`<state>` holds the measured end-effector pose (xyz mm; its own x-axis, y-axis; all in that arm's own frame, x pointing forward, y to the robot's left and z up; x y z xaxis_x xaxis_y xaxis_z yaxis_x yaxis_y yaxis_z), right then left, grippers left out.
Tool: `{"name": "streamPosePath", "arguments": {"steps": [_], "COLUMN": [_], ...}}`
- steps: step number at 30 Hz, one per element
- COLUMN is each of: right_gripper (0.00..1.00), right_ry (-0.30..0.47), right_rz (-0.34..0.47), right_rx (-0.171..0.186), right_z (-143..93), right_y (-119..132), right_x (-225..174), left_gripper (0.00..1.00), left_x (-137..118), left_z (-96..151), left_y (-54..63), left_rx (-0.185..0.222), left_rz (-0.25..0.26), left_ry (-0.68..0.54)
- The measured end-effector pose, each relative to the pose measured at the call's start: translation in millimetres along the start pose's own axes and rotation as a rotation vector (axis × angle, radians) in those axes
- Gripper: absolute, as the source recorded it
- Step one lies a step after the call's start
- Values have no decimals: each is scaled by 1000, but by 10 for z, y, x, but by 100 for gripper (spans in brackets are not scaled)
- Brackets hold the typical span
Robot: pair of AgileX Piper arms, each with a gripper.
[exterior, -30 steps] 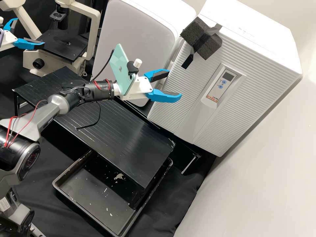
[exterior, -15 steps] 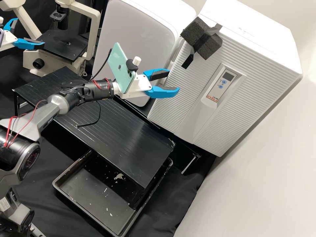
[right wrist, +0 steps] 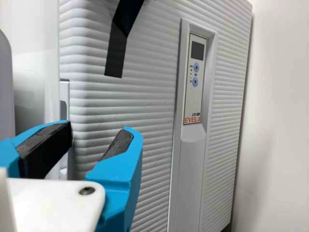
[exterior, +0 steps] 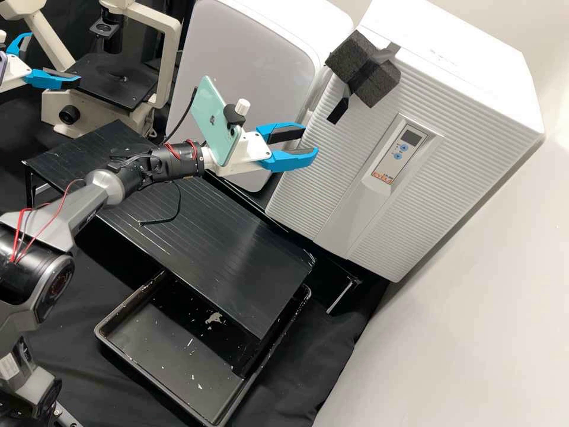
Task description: Open the incubator door
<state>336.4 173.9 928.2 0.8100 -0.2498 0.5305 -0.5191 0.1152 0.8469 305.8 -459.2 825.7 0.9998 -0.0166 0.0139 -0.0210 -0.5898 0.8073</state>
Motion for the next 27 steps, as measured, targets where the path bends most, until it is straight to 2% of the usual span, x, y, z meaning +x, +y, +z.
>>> {"name": "streamPosePath", "arguments": {"steps": [27], "right_gripper": [0], "right_ry": [40], "right_rz": [-39], "right_rx": [-38], "right_z": [61], "right_y": [9], "right_x": [-10], "left_gripper": [100], "left_x": [0], "left_z": [0], "left_y": [0], "left_rx": [0], "left_rz": [0], "left_ry": [0]}}
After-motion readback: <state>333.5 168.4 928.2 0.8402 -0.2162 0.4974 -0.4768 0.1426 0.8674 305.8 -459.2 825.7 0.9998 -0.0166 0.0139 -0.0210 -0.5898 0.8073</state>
